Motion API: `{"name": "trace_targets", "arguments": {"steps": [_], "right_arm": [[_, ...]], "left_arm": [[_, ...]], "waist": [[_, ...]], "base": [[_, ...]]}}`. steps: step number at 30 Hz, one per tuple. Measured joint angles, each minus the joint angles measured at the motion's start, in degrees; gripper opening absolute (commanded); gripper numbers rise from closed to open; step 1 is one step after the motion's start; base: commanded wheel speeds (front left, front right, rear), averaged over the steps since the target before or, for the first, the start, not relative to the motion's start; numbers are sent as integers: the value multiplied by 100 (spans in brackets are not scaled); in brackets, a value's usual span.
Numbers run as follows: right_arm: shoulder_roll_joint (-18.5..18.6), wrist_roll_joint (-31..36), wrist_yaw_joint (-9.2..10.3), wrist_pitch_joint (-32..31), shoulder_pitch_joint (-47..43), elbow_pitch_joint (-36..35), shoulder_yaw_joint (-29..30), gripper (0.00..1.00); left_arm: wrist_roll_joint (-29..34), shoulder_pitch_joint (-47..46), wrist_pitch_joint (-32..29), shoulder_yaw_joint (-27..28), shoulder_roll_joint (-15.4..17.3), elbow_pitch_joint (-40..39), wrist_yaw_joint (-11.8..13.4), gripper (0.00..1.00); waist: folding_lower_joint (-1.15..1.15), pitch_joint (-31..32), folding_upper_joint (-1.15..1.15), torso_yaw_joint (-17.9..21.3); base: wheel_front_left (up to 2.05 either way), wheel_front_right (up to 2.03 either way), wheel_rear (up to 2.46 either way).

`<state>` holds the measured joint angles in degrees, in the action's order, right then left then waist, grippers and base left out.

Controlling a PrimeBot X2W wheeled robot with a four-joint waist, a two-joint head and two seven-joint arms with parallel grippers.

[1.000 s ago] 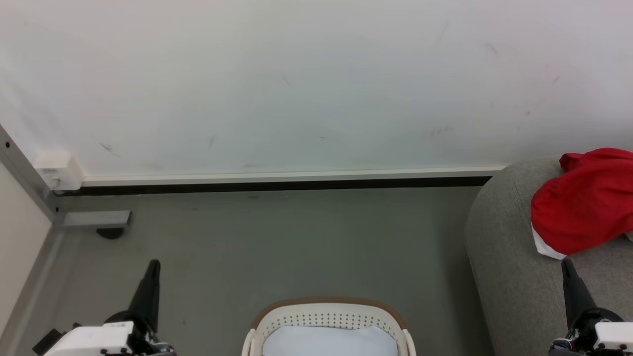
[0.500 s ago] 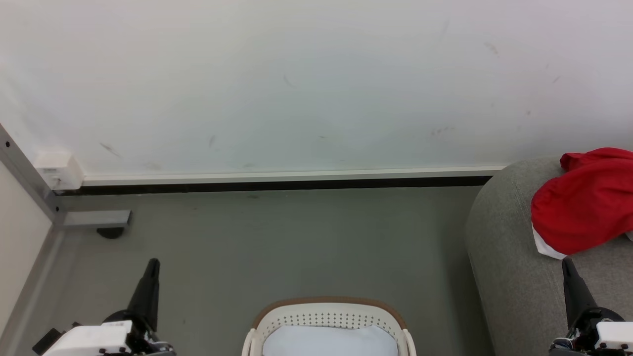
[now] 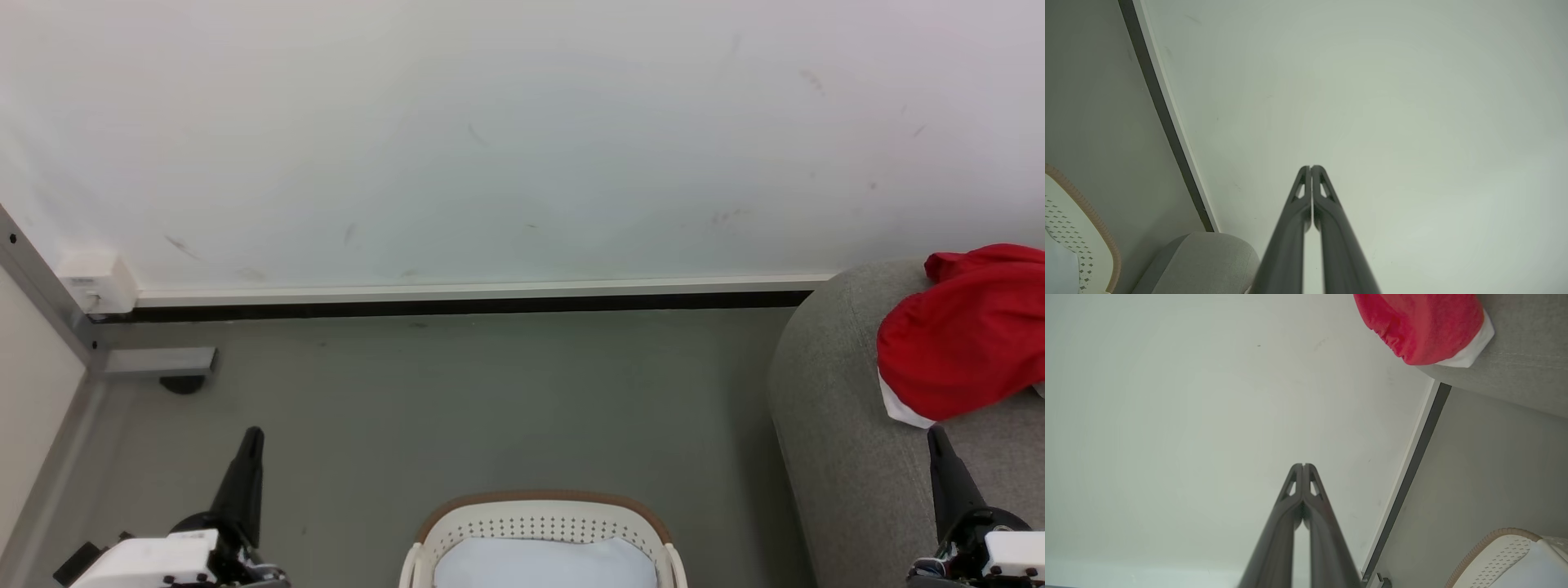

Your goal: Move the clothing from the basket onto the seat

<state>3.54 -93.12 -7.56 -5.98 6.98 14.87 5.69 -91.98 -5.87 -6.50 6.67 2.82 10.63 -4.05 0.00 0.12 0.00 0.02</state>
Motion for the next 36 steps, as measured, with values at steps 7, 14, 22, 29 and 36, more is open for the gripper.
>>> {"name": "trace_targets", "arguments": {"steps": [7, 14, 22, 29, 36], "right_arm": [[4, -7, 0, 2, 0, 0, -9, 0], [10, -9, 0, 9, 0, 0, -19, 0], [18, -19, 0, 29, 0, -1, -30, 0], [24, -24, 0, 34, 0, -1, -42, 0], [31, -26, 0, 44, 0, -2, -55, 0]], "left_arm": [[0, 0, 0, 0, 0, 0, 0, 0], [0, 0, 0, 0, 0, 0, 0, 0], [0, -1, -1, 0, 0, 0, 0, 0], [0, -1, -1, 0, 0, 0, 0, 0], [0, -1, 0, 0, 0, -1, 0, 0]], "waist": [[0, 0, 0, 0], [0, 0, 0, 0], [0, 0, 0, 0], [0, 0, 0, 0], [0, 0, 0, 0]], "base": [[0, 0, 0], [0, 0, 0], [0, 0, 0], [0, 0, 0], [0, 0, 0]]}}
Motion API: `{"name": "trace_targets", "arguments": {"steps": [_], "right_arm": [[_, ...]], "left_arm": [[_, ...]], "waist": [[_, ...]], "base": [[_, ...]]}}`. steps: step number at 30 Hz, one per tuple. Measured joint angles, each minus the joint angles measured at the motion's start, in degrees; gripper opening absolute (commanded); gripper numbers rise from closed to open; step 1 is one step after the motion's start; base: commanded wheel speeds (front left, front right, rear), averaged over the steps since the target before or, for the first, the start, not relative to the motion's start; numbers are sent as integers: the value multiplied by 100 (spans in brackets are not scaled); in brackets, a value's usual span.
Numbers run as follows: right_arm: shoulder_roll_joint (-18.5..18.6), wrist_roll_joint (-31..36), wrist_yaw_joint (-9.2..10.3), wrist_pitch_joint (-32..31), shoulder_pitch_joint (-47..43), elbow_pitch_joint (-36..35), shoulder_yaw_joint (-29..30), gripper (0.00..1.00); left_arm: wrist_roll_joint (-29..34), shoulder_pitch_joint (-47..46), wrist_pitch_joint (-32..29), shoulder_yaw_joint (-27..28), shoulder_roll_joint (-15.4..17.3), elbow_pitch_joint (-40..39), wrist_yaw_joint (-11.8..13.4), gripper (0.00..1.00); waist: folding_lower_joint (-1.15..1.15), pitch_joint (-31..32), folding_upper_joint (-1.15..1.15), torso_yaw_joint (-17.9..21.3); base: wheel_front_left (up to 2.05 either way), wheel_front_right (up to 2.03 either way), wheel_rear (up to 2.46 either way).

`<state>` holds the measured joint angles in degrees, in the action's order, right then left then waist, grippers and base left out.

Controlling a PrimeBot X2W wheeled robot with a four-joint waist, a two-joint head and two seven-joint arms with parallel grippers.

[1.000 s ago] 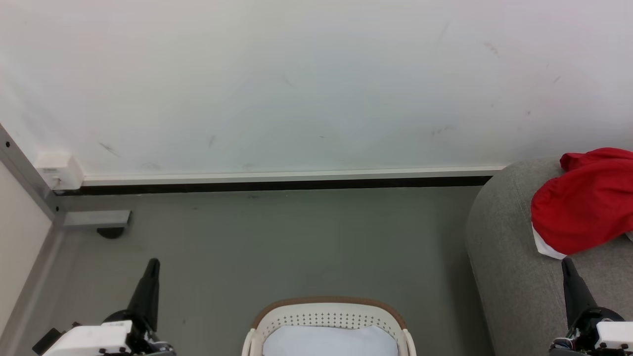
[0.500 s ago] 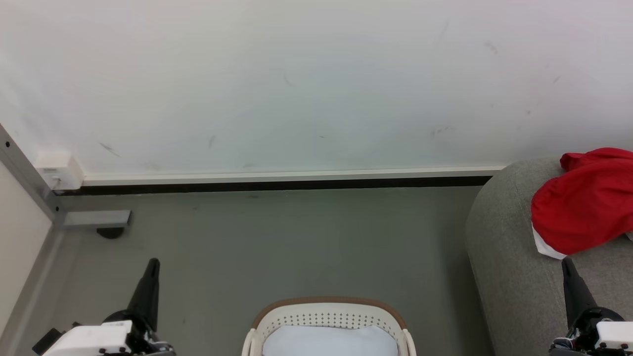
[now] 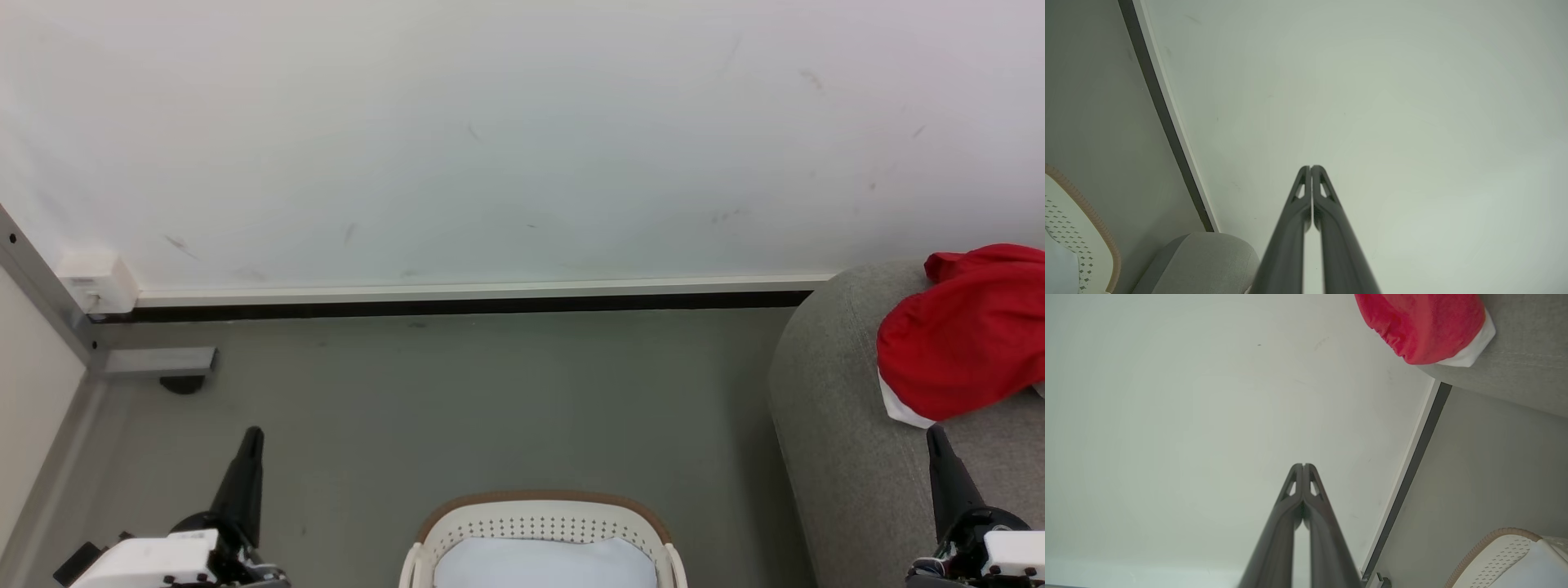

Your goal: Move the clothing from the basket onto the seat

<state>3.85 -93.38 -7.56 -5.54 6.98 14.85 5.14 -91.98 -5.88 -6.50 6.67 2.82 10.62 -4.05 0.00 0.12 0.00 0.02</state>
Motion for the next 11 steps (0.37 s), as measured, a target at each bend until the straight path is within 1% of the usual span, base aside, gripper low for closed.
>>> {"name": "trace_targets", "arguments": {"steps": [11], "right_arm": [[10, -16, 0, 8, 0, -1, -21, 0]], "left_arm": [[0, 0, -1, 0, 0, 0, 0, 0]], "waist": [[0, 0, 0, 0]], "base": [[0, 0, 0]]}}
